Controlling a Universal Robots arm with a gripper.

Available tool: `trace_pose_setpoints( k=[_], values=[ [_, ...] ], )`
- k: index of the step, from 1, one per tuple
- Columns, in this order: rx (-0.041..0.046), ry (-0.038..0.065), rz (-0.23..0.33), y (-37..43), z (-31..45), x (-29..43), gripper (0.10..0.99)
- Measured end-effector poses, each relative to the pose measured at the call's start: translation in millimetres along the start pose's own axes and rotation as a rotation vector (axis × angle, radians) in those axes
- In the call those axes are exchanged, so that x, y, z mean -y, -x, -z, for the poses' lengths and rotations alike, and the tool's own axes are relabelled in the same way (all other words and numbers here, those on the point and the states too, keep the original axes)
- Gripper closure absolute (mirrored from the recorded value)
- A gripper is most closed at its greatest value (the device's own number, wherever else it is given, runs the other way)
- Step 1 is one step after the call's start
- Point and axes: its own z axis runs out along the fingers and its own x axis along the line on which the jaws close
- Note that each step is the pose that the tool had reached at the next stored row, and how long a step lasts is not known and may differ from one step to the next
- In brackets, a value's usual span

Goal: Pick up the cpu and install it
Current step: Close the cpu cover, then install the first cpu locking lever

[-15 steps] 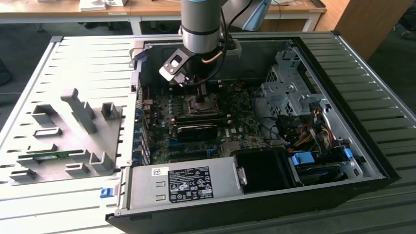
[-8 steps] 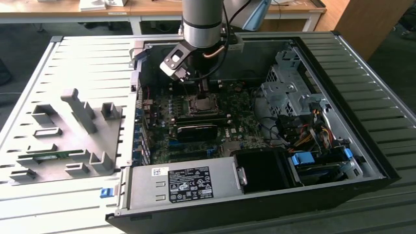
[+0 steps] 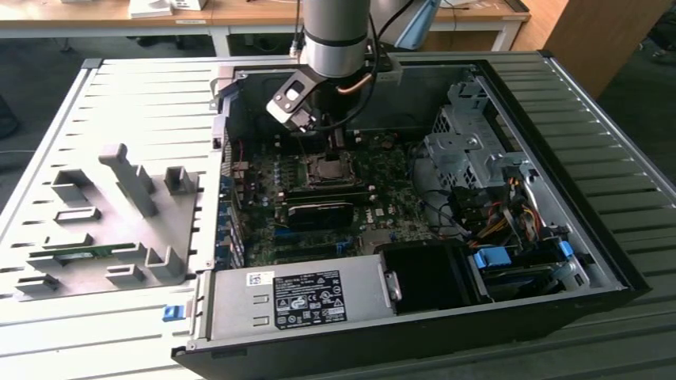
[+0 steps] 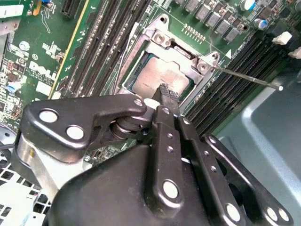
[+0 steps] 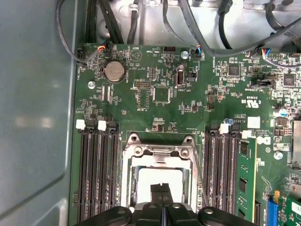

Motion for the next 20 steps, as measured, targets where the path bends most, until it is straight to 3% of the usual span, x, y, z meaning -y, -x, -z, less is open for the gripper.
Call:
trace_pose_setpoints(
  k=[8,20],
  values=[
    [0.0001,0.000,0.000,0.0,0.5,-0.4,0.980],
    [-0.0003,0.000,0.000,0.0,7.6,-0.5,0.980]
  ],
)
